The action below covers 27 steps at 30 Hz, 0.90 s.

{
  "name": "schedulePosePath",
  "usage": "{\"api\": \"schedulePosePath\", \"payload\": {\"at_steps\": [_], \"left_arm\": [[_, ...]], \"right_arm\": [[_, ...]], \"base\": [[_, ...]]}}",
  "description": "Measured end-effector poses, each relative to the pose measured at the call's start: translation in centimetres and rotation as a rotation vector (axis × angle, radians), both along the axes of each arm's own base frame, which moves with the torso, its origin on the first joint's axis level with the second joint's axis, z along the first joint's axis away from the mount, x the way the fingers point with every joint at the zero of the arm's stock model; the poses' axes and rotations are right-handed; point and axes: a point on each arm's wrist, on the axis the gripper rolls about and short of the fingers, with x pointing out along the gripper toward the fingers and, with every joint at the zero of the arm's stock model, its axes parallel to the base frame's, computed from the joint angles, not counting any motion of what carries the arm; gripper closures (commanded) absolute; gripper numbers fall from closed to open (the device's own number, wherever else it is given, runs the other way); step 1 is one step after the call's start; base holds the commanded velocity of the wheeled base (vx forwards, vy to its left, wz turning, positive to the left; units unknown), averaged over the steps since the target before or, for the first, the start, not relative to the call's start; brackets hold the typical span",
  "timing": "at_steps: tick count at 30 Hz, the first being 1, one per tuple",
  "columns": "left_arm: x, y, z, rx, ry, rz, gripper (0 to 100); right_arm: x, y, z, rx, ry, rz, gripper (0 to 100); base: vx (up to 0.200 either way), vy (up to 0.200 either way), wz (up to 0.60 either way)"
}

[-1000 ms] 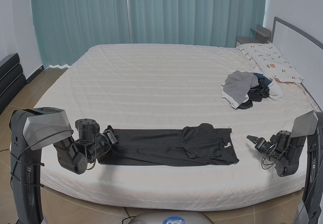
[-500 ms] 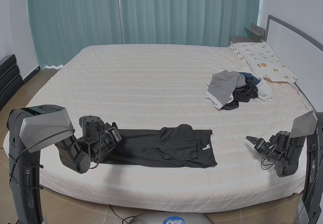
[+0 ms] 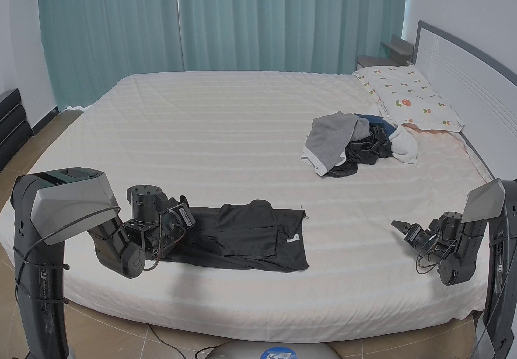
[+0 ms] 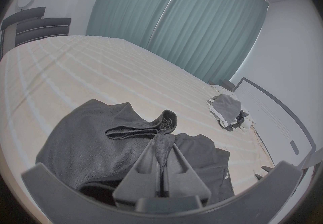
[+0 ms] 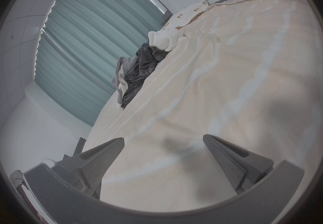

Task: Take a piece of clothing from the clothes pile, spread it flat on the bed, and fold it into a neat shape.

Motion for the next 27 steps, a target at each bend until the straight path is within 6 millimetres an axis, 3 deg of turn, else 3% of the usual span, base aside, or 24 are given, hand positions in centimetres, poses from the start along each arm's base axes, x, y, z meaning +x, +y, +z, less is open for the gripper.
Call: {"api": "schedulePosePath", "payload": {"at_steps": [22, 27], "left_arm": [[0.3, -0.9, 0.1, -0.043, -0.008, -0.002, 100], [0.5, -1.1, 0.1, -0.05, -0.015, -0.005, 100]], "right_arm": [[0.1, 0.8, -0.7, -0.018, 0.016, -0.009, 0], [0.2, 1.0, -0.9, -0.022, 0.017, -0.011, 0]], "base": [[0.0, -0.2, 0.0], [0.0, 0.0, 0.0]]}}
